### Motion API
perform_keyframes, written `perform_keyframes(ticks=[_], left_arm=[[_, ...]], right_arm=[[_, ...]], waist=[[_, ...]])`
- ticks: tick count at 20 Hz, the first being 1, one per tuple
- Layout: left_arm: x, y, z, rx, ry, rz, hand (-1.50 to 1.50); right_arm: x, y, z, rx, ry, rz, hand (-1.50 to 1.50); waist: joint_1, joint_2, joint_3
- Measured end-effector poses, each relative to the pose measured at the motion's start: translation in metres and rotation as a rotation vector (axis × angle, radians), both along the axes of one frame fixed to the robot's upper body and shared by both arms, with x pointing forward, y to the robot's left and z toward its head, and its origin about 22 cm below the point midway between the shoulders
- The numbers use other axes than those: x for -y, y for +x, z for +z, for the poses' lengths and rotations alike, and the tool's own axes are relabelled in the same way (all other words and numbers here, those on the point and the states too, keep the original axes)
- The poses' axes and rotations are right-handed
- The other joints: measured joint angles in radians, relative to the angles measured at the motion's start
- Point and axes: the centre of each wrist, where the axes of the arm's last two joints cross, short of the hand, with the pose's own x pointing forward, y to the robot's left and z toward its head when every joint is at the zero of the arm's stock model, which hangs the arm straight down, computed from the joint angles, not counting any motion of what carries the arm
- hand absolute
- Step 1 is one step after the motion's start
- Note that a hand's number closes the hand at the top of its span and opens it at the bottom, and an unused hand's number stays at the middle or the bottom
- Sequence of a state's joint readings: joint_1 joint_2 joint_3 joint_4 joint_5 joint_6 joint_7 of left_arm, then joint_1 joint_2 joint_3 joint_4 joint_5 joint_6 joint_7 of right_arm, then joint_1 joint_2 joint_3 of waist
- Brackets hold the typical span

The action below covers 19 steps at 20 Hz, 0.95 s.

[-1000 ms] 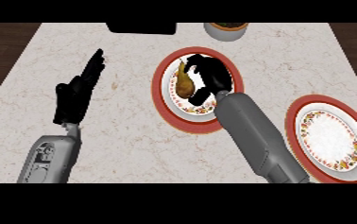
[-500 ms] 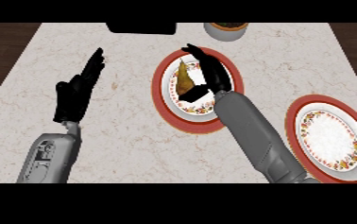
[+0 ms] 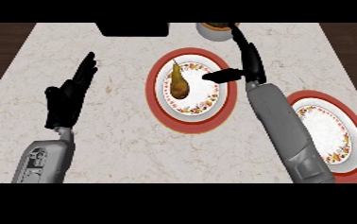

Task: Pick the pear from the plate and place it in the plate

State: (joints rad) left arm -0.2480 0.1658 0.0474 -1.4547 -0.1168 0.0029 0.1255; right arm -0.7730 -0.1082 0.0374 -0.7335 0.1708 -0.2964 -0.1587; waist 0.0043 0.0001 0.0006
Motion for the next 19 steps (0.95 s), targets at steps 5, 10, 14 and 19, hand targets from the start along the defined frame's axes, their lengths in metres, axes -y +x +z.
perform_keyframes(ticks=[5, 10, 14, 19], left_arm=[[-0.002, 0.003, -0.011, 0.001, -0.004, 0.008, 0.00], [0.000, 0.002, -0.004, 0.001, -0.001, 0.000, 0.00], [-0.002, 0.004, -0.003, 0.001, -0.001, -0.004, 0.00], [0.003, 0.006, -0.002, 0.002, -0.004, 0.000, 0.00]], right_arm=[[0.072, -0.010, -0.007, 0.013, 0.047, -0.044, -1.50], [0.131, -0.019, -0.002, 0.003, 0.059, -0.034, -1.50], [0.163, -0.025, -0.005, -0.006, 0.047, -0.026, -1.50], [0.200, -0.033, -0.010, -0.008, 0.060, -0.027, -1.50]], waist=[[-0.009, 0.000, 0.000], [-0.003, 0.000, 0.000], [0.000, 0.001, 0.000], [0.003, 0.003, 0.000]])
